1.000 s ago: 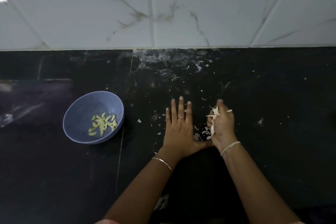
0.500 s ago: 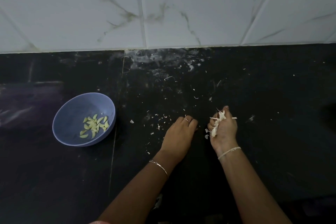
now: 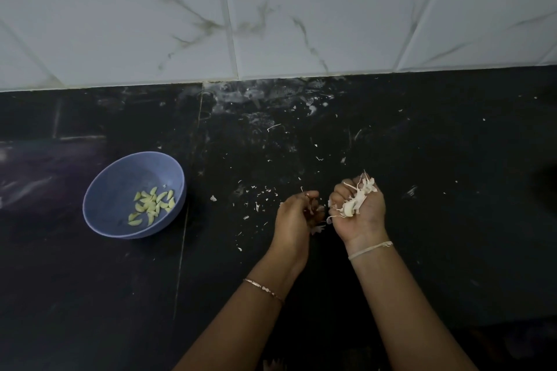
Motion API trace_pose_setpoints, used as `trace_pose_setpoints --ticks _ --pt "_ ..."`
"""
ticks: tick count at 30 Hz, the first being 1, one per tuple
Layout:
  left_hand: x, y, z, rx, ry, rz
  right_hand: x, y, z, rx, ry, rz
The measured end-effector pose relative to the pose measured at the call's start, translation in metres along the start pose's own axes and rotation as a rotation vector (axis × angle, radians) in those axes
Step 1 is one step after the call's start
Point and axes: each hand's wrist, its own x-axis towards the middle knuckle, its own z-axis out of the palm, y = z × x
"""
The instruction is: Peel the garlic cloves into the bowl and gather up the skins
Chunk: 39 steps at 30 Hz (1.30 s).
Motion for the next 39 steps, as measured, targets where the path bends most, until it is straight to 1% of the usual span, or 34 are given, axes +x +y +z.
trace_pose_setpoints --ticks 2,4,5,7,9,11,14,17,20,23,26,28,31,34,36,39 --pt "-0.001 0.005 0.003 -0.308 0.007 -0.146 -0.011 0.008 0.009 -0.021 -0.038 0.031" --pt "-0.001 0.011 0.000 -0.541 0.036 -0.233 -0.023 0.020 0.018 -0.132 -0.024 0.018" --pt "-0.003 0.014 -0.001 -0.621 0.057 -0.245 -0.030 0.027 0.021 -0.209 0.005 -0.006" --pt "-0.009 0.022 -0.008 -0.710 0.086 -0.206 -0.045 0.044 0.030 -0.337 0.072 -0.086" --pt "-0.019 0.031 -0.016 -0.711 0.098 -0.146 -0.063 0.059 0.036 -0.417 0.090 -0.164" --pt "-0.030 0.039 -0.027 -0.699 0.092 -0.078 -0.079 0.074 0.041 -0.473 0.059 -0.177" --pt "-0.045 0.052 -0.047 -0.697 0.127 0.036 -0.096 0.096 0.044 -0.527 -0.032 -0.083" --pt "-0.069 0.067 -0.071 -0.671 0.195 0.132 -0.110 0.125 0.045 -0.579 -0.058 -0.001" --pt "-0.097 0.077 -0.101 -0.643 0.319 0.243 -0.133 0.158 0.046 -0.651 -0.126 0.073" --pt "-0.126 0.084 -0.138 -0.638 0.450 0.377 -0.159 0.197 0.044 -0.716 -0.229 0.158" --pt "-0.157 0.086 -0.191 -0.685 0.609 0.479 -0.193 0.248 0.040 -0.843 -0.318 0.277" --pt "-0.178 0.086 -0.222 -0.722 0.691 0.505 -0.211 0.278 0.032 -0.937 -0.369 0.344" --pt "-0.214 0.074 -0.283 -0.803 0.876 0.552 -0.251 0.335 0.010 -1.076 -0.488 0.472" --pt "-0.241 0.057 -0.338 -0.891 1.022 0.582 -0.281 0.386 -0.015 -1.178 -0.577 0.601" --pt "-0.253 0.043 -0.376 -0.943 1.108 0.582 -0.295 0.422 -0.035 -1.259 -0.618 0.671" --pt "-0.256 0.018 -0.434 -1.041 1.195 0.559 -0.298 0.478 -0.072 -1.341 -0.632 0.742"
